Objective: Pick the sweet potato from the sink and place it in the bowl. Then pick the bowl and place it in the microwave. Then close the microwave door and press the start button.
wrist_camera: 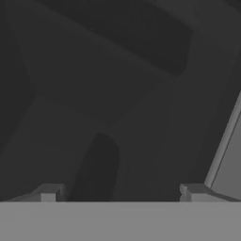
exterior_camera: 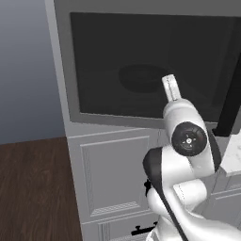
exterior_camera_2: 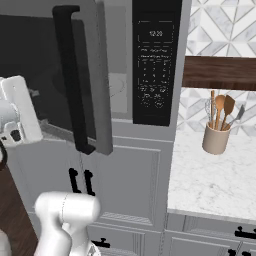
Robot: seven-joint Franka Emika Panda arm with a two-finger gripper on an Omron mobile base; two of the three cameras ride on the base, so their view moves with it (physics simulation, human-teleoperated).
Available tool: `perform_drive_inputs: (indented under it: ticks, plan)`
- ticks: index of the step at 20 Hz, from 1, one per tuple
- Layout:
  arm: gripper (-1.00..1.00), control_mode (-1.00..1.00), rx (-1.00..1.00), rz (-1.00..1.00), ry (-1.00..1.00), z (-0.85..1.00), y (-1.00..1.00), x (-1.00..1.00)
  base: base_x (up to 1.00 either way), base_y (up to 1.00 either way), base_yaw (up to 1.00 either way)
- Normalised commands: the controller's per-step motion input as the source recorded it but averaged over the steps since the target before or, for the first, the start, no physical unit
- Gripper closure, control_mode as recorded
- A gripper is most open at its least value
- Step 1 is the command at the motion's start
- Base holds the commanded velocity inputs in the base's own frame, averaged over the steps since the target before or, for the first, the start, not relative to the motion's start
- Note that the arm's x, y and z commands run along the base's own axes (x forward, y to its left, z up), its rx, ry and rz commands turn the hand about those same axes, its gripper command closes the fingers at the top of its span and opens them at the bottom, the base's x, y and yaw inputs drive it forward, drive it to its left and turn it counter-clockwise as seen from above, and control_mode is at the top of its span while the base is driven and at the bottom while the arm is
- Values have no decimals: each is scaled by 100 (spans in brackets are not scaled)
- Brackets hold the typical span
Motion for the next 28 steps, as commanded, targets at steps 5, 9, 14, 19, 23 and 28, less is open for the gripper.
perform_drive_inputs:
  ticks: [5,9,14,19,23,28]
  plan:
    - [-100,-100,2,25,2,0,-31,97,0,0,0]
    - [-100,-100,4,22,6,0,-20,99,0,0,0]
    - [-100,-100,6,17,11,0,-6,89,0,0,0]
    - [-100,-100,2,12,10,-8,0,24,0,0,0]
    - [-100,-100,8,0,0,-6,-52,-97,0,0,0]
    - [-100,-100,22,-3,0,2,-82,-100,0,0,0]
